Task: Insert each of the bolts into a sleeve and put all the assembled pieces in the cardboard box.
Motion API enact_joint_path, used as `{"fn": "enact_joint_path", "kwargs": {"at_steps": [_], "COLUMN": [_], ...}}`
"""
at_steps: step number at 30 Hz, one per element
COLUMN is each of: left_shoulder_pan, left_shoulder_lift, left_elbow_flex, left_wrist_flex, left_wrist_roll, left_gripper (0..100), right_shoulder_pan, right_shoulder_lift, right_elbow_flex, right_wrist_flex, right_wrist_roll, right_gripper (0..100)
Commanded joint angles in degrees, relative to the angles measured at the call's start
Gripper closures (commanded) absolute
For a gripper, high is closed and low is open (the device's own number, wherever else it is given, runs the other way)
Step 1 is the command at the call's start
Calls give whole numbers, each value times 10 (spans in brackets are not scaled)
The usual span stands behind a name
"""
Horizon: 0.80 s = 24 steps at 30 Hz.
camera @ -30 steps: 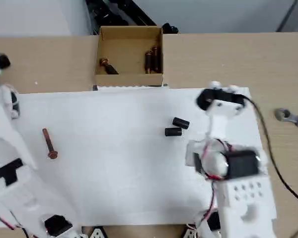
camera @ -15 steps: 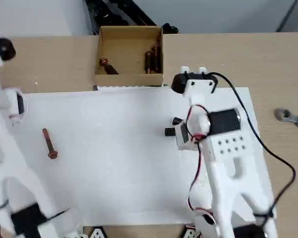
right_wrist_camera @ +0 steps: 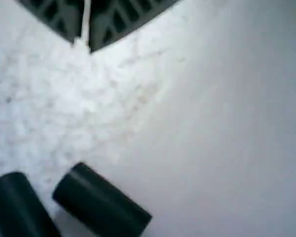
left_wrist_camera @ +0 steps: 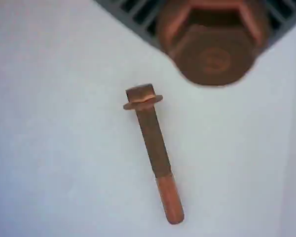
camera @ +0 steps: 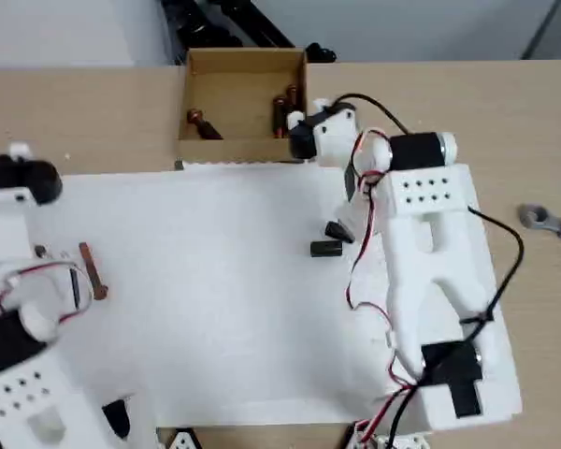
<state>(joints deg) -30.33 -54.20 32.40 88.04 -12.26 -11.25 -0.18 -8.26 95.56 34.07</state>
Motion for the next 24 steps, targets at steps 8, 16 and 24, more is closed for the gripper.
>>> {"fn": "enact_joint_path", "kwargs": {"at_steps": [8,16,24], "left_shoulder_pan": [0,0,0], "left_shoulder_lift": [-69,-71,-72], "left_elbow_flex": [46,46,46], "left_wrist_flex": [-13,20,33], "left_wrist_roll": [-4,-4,-4], "left_gripper": [994,994,994], "right_shoulder_pan": [6,8,6], "right_shoulder_lift": [66,104,106], "right_elbow_flex": [-35,-35,-36], "right_wrist_flex": [6,4,3], "right_wrist_roll": [215,282,324], "right_gripper": [953,884,863]}}
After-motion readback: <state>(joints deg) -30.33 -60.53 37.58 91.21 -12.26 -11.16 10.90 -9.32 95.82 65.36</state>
